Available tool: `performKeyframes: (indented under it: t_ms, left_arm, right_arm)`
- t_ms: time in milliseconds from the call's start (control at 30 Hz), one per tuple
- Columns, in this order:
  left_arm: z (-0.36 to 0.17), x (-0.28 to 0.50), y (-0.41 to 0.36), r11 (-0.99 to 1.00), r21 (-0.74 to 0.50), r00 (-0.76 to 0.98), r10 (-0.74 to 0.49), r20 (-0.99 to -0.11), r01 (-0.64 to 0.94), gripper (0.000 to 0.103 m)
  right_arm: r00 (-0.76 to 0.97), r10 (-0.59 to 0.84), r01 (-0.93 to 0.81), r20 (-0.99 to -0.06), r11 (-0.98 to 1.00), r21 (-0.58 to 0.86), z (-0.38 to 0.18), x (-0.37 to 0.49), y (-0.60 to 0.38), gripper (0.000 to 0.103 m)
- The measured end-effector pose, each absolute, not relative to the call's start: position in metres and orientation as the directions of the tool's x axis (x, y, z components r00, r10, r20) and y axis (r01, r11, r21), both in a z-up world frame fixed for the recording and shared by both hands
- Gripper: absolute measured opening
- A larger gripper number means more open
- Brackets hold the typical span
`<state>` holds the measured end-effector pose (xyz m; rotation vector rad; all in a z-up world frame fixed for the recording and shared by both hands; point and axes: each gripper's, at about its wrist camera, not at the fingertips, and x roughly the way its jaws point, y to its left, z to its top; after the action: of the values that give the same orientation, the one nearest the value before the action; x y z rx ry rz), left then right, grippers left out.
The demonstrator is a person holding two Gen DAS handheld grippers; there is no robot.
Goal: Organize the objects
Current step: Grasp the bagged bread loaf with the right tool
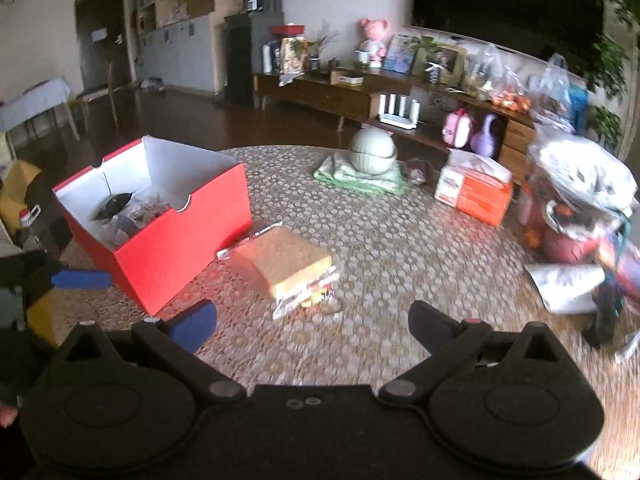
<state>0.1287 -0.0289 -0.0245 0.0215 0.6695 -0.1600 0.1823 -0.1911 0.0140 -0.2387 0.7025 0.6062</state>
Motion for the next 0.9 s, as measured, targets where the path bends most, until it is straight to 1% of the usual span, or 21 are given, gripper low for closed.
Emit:
performKeyframes:
  t_ms: [233,467,667,900]
  left_arm:
    - [-0.043,0.145,-0.044,0.991,-0.051,0.775,-0.13,-0.618,0.125,0.103]
    - [-0.058,0.161,-0.048,0.991,-0.065,0.783,-0.131,-0.609,0.115,0.103]
    - [-0.075,0.179,-0.048,0.99,-0.085,0.76,-0.144,-0.634,0.116,0.103]
    - [-0.094,0.191,-0.05,0.99,-0.094,0.734,-0.142,-0.664,0.106,0.103]
  right_arm:
    - [0.496,0.498,-0.71,-0.712,0.704,-0.002,-0.008,0.24,-0.15,0.102]
    - [0.388,0.522,-0.799,-0.759,0.601,0.005,-0.041,0.286,-0.111,0.102]
    - [0.312,0.509,-0.844,-0.802,0.536,0.012,-0.075,0.31,-0.086,0.102]
    - [0.239,0.513,-0.864,-0.824,0.499,0.06,-0.095,0.328,-0.073,0.102]
